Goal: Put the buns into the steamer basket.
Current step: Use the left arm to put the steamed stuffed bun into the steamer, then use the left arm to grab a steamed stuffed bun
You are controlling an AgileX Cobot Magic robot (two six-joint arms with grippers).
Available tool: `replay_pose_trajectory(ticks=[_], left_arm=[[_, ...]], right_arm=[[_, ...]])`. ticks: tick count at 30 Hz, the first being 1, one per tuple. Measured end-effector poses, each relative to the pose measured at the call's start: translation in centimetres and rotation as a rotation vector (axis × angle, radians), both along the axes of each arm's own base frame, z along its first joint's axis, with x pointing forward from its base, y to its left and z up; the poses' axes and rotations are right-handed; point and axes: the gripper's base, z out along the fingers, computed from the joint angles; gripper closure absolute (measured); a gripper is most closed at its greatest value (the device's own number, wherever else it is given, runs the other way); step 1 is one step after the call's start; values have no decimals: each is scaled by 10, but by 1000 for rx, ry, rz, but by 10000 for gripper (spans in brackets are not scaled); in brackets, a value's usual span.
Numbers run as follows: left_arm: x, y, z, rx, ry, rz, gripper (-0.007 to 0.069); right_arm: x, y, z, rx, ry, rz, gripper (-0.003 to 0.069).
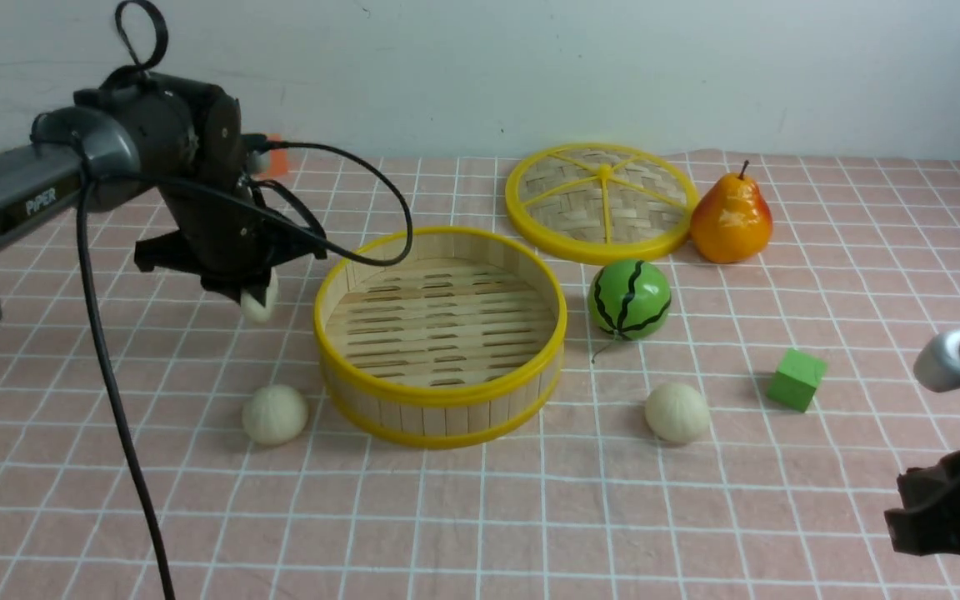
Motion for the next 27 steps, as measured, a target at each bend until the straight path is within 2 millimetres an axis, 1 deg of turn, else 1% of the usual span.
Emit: replay_pose_trajectory(ticks=[1, 2, 3, 4, 5, 6, 8, 9, 10, 11, 13, 14, 16, 17, 19, 21, 23, 24, 25, 27], left_arm=[[-2, -1, 5, 1, -7, -6, 615], [-10, -7, 26, 6, -35, -36, 616], [-11, -6, 29, 8, -39, -37, 616], [-15, -12, 38, 8, -52, -56, 615], [-24, -23, 53, 9, -74, -91, 615], [-30, -33, 61, 10, -85, -122, 615], [-39, -55, 69, 17, -95, -193, 615], [-40, -59, 69, 19, -95, -206, 615], [-44, -74, 63, 29, -85, -248, 615], [-44, -84, 57, 38, -73, -271, 615], [-41, -98, 36, 65, -48, -300, 615], [-40, -98, 34, 68, -46, -301, 614], [-31, -104, 1, 93, -2, -301, 587], [-29, -105, -7, 96, 12, -301, 570], [-26, -106, -21, 102, 36, -301, 498], [-25, -107, -26, 98, 40, -298, 409], [-25, -108, -27, 86, 40, -294, 312], [-25, -108, -27, 85, 40, -294, 290], [-25, -108, -26, 77, 41, -289, 197], [-27, -108, -20, 66, 33, -281, 136]], right_arm=[[0, 0, 0, 0, -1, 0, 633], [0, 0, 0, 1, -3, -1, 630], [0, 0, 0, 1, -4, -1, 629], [0, 0, 0, 2, -6, -1, 628], [1, 0, 1, 3, -10, -1, 627], [1, 0, 1, 3, -12, -2, 627], [1, 0, 1, 3, -15, -2, 627], [1, 0, 1, 4, -16, -2, 627], [1, 0, 1, 4, -16, -2, 627], [1, 0, 1, 4, -16, -2, 627], [1, 0, 1, 4, -16, -2, 627], [1, 0, 1, 4, -16, -2, 627], [1, 0, 1, 6, -16, -3, 627], [1, 0, 1, 9, -15, -4, 627], [1, 1, 1, 14, -14, -6, 627], [1, 1, 1, 14, -14, -6, 627], [1, 1, 1, 14, -14, -6, 627], [1, 1, 1, 14, -14, -6, 627], [1, 1, 1, 16, -13, -7, 627], [1, 1, 1, 17, -13, -7, 627]])
